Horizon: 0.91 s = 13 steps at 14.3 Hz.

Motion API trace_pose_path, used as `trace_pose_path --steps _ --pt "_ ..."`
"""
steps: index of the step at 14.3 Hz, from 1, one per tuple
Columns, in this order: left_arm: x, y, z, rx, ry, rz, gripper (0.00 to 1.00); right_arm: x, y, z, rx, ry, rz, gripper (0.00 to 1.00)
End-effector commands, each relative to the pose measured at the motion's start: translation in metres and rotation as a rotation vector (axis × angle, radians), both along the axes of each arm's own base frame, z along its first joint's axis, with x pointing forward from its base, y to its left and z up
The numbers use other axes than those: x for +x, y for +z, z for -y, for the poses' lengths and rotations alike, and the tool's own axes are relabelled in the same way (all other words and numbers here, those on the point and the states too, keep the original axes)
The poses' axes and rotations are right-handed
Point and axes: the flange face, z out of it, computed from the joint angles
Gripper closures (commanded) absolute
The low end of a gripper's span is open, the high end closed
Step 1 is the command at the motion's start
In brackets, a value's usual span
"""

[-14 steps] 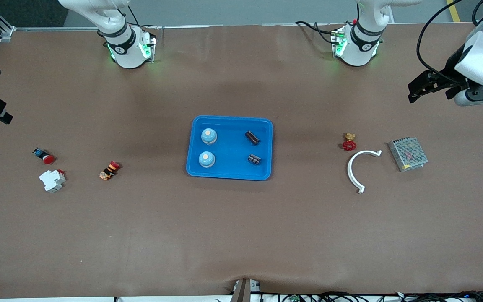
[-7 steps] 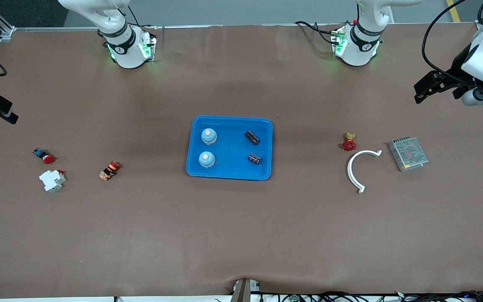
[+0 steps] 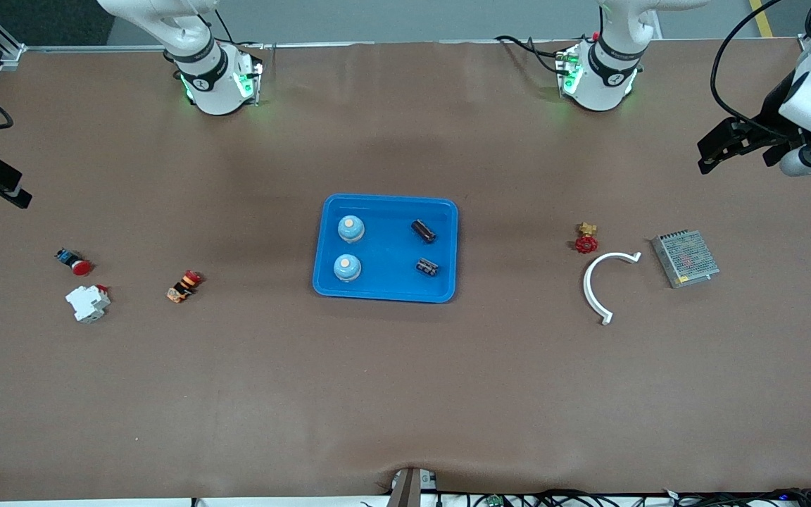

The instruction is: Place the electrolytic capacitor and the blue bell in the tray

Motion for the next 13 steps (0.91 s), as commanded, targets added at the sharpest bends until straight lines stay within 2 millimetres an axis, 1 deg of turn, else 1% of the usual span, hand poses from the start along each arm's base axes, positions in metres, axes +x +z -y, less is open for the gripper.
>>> trace_pose_path --steps 1,8,11,13 --pt "0.0068 0.0023 -0.0023 0.007 -0.007 -0.007 0.00 -0.0036 0.0009 -0.0023 -0.007 -0.014 0.001 0.00" --pt "0.0068 0.0023 -0.0021 0.005 -0.007 -0.007 0.00 -0.0035 0.0017 -0.0023 -0.007 -0.014 0.004 0.00" --pt "0.0109 -0.0067 0.0063 0.006 -0.023 -0.024 0.00 -0.0036 0.0017 -0.0005 -0.007 -0.017 0.004 0.00" --pt "0.0109 -0.0067 0.0064 0.012 -0.024 -0.023 0.00 -0.0036 0.0017 -0.0005 -0.007 -0.017 0.004 0.00"
